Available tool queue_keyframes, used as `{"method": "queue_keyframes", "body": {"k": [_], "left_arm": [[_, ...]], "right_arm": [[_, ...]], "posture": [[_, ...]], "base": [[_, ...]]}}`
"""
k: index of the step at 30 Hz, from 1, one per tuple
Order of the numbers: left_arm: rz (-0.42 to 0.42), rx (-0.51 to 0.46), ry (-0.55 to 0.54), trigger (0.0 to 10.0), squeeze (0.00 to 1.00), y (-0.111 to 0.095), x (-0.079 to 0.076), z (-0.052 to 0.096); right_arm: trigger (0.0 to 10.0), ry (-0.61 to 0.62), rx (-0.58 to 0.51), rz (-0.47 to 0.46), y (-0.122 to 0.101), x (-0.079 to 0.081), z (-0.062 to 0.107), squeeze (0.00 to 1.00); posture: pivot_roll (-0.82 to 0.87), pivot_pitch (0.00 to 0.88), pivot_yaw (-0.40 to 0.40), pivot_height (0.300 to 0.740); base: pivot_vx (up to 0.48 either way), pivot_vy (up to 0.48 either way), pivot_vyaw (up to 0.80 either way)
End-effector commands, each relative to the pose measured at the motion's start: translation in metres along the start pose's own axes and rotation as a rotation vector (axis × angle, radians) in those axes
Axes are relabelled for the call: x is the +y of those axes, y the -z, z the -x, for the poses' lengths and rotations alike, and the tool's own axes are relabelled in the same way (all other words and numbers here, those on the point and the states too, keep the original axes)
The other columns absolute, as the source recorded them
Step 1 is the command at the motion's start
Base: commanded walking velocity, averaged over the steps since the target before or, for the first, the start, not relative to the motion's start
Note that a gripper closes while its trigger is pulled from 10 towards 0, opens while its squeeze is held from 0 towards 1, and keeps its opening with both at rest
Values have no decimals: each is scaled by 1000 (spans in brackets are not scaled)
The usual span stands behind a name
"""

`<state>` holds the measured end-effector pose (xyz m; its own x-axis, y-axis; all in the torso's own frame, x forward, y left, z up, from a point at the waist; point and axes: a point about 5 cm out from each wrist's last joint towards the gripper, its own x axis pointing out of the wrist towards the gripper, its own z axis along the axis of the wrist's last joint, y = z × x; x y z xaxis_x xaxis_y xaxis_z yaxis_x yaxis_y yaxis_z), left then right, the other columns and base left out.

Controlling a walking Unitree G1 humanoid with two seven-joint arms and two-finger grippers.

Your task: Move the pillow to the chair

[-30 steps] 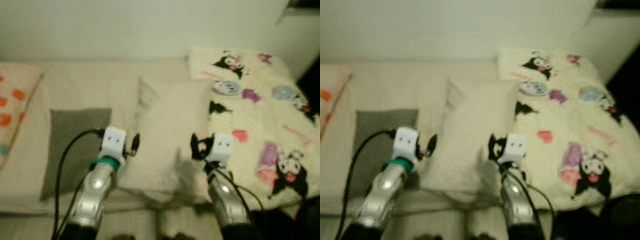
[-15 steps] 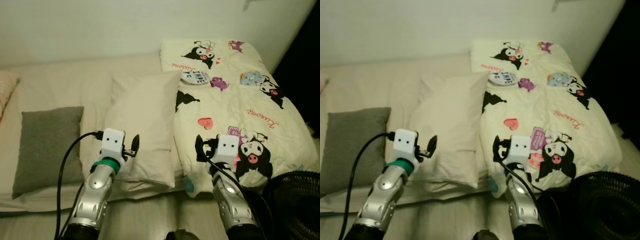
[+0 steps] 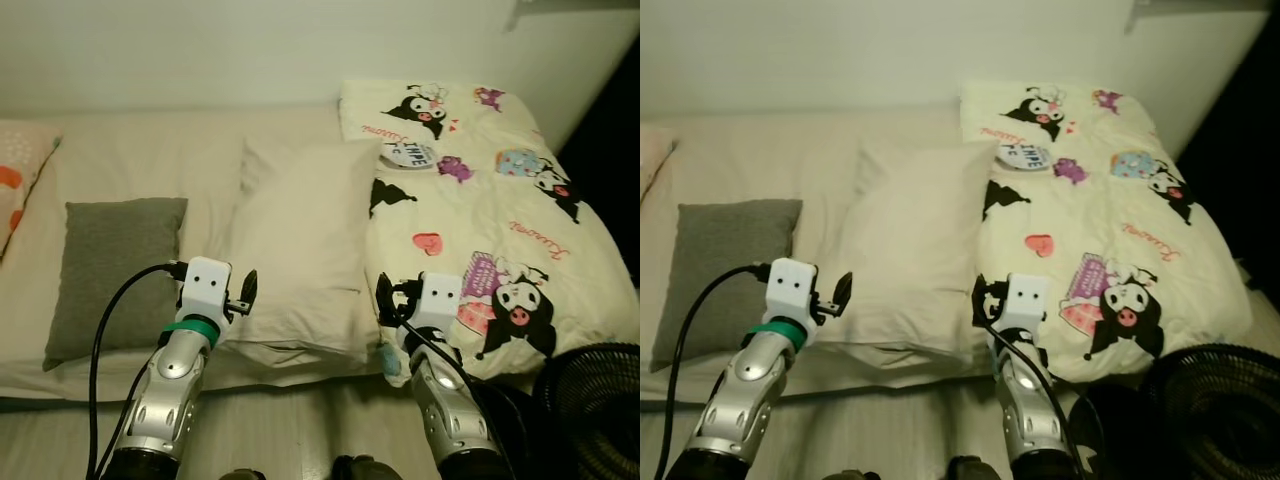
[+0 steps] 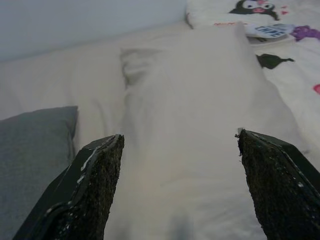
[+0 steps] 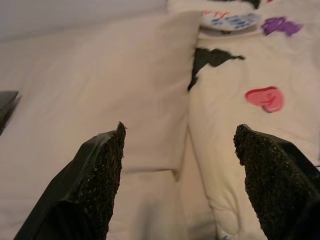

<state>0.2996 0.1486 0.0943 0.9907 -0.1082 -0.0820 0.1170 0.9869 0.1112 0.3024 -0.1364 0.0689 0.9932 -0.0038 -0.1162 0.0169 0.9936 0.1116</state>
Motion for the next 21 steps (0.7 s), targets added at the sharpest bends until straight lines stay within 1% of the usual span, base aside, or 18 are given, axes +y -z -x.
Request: {"method": "queue_keyframes", "body": {"k": [1,4,5,9,12,16,19,21], "left_arm": [[12,-2,0,10000,0,1,-1,0],[57,-24,-4,10000,0,-2,-4,1],[57,-24,-4,10000,0,-2,-4,1],[80,-29,0,10000,0,-3,-5,1],[83,-31,1,10000,0,-4,-5,1],[86,-33,-1,10000,0,-4,-4,2],[91,-32,-3,10000,0,-3,-4,2],[95,-31,-3,10000,0,-3,-4,2]], "right_arm": [[10000,-6,32,-6,6,0,1,0],[10000,-35,31,5,5,5,0,0],[10000,-35,31,5,5,5,0,0],[10000,-41,36,58,6,7,0,0],[10000,-41,40,59,6,7,0,0],[10000,-46,45,81,7,7,0,0],[10000,-55,48,44,8,8,0,0],[10000,-60,49,43,8,8,1,0]], "posture": [[14,55,76,740],[12,55,75,740],[12,55,75,740],[13,59,72,740],[13,59,71,740],[11,60,72,740],[11,60,73,740],[12,61,73,740]], "base": [[0,0,0],[0,0,0],[0,0,0],[0,0,0],[0,0,0],[301,0,800],[311,0,0],[313,0,0]]}}
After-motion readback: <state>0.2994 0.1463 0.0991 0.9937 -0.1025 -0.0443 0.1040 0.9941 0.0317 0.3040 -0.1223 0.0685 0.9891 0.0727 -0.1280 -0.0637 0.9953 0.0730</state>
